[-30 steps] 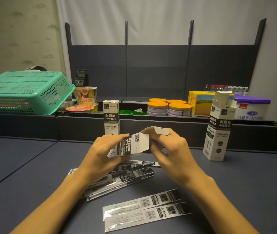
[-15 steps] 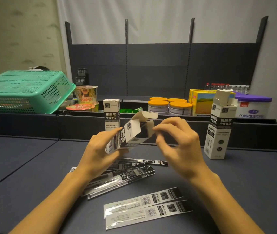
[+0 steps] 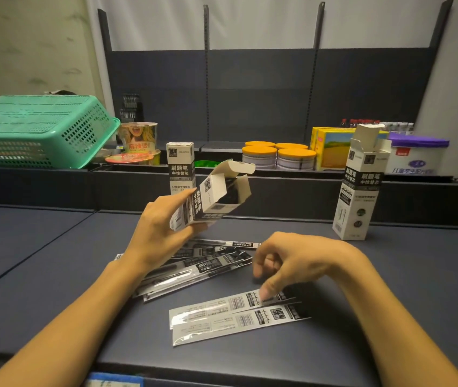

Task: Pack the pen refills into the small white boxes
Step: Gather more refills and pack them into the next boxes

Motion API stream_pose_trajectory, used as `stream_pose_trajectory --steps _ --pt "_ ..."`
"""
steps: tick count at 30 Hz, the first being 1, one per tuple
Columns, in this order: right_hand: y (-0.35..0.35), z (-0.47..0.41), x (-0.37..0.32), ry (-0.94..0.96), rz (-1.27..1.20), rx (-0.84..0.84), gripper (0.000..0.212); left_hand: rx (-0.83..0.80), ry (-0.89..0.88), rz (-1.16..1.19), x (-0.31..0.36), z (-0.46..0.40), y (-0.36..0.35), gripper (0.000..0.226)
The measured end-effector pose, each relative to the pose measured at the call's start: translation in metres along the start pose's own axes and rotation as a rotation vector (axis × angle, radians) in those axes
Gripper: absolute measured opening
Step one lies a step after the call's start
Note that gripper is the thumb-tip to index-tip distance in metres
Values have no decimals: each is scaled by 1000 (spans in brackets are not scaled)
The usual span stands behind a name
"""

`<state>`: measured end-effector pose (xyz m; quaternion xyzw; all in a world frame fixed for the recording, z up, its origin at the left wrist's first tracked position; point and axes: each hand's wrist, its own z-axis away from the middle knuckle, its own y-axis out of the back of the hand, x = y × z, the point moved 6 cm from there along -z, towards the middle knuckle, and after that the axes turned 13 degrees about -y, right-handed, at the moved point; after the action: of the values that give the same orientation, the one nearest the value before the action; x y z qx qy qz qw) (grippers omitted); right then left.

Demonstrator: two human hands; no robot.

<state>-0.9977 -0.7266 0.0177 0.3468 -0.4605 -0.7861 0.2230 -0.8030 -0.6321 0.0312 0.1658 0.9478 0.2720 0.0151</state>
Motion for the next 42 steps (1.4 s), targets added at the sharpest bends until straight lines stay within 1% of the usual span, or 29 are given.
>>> stream_pose_trajectory --steps 3,7,10,12,14,17,21,24,27,31,33,36,40,42 --pt "-6 -3 2 -49 21 -40 30 3 8 0 1 -1 1 70" --pt "-8 -6 2 -57 20 -39 21 6 10 13 -1 0 1 69" --pt "-3 -6 4 -53 -2 15 21 2 15 16 -2 0 0 70" --pt "4 -5 4 -7 -73 74 19 7 18 14 -2 -1 0 70" --pt "13 0 0 86 -206 145 17 12 22 13 -3 -1 1 70" --pt "29 12 -8 239 -497 230 10 23 30 17 -3 -1 1 70" --pt "44 28 -13 422 -885 277 6 30 36 19 -3 0 1 70" --pt "54 37 -11 487 -1110 340 5 31 46 34 -6 1 0 70" --pt "66 45 -5 543 -1380 389 12 40 36 26 -5 1 0 70" --pt "78 56 9 619 -1596 523 8 50 21 37 -4 0 1 69" --pt "82 60 14 651 -1633 581 9 53 18 38 -4 0 1 69" --pt "85 64 16 680 -1626 656 11 51 16 33 -4 0 0 67" --pt "84 66 16 697 -1561 729 10 46 14 36 -4 0 0 67" --pt "84 67 13 688 -1516 754 14 43 11 43 -4 0 0 67"
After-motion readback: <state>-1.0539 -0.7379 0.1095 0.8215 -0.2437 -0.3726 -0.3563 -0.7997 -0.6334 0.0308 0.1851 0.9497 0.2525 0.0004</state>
